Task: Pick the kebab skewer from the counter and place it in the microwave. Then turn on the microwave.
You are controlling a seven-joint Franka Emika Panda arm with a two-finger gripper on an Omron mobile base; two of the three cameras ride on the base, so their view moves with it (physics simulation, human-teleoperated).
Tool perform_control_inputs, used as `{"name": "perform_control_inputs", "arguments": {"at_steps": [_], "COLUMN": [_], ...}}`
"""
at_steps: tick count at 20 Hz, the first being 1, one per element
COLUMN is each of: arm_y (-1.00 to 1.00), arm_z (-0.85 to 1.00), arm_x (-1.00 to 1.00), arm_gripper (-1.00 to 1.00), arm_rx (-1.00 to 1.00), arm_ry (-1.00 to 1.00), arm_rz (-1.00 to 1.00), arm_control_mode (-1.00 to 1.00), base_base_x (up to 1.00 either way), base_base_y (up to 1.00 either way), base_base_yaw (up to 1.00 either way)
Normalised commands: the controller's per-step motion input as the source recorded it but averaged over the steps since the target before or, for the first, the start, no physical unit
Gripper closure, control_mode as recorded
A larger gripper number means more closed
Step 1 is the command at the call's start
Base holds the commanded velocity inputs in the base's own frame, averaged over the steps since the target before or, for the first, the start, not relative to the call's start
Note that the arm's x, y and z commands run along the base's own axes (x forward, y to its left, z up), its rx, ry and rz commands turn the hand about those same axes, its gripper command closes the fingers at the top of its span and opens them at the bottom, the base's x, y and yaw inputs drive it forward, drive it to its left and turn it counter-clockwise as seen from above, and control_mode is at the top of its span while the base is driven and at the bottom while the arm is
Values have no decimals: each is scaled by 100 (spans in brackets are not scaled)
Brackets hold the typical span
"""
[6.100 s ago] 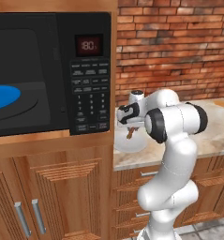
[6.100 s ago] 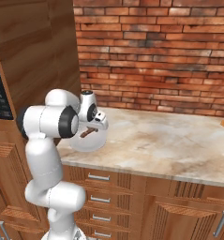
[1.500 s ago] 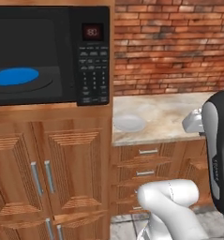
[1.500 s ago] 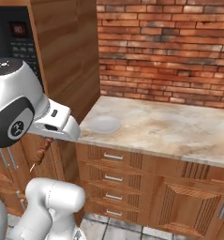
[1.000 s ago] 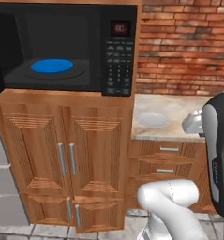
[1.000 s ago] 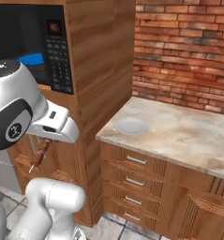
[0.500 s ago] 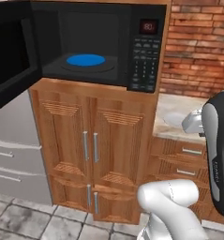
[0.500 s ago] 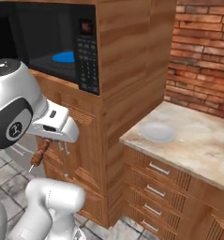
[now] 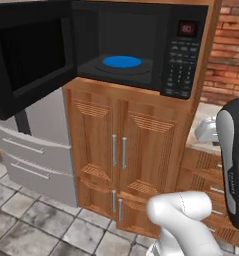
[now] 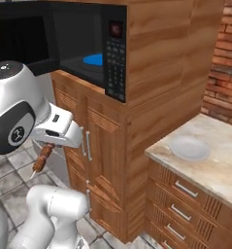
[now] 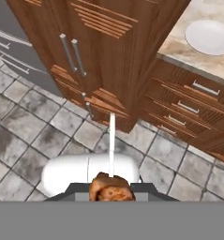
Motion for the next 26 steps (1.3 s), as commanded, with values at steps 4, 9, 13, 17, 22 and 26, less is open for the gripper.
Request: {"name": "perform_control_inputs", "arguments": {"at_steps": [4, 9, 13, 17, 22, 26], "arm_y": [0, 0, 0, 0, 0, 0], "arm_z": [0, 0, 0, 0, 0, 0], "arm_x": [0, 0, 0, 0, 0, 0], "arm_gripper": [100, 100, 100, 100, 100, 100], "arm_rx": [0, 0, 0, 0, 0, 0], "arm_ry": [0, 0, 0, 0, 0, 0], "arm_rz": [0, 0, 0, 0, 0, 0], "arm_control_mode": [100, 100, 100, 100, 100, 100], "base_base_x": [0, 4, 23, 29, 29, 35], "base_base_y": [67, 65, 41, 41, 56, 61], "base_base_yaw": [17, 14, 15, 12, 8, 4]}}
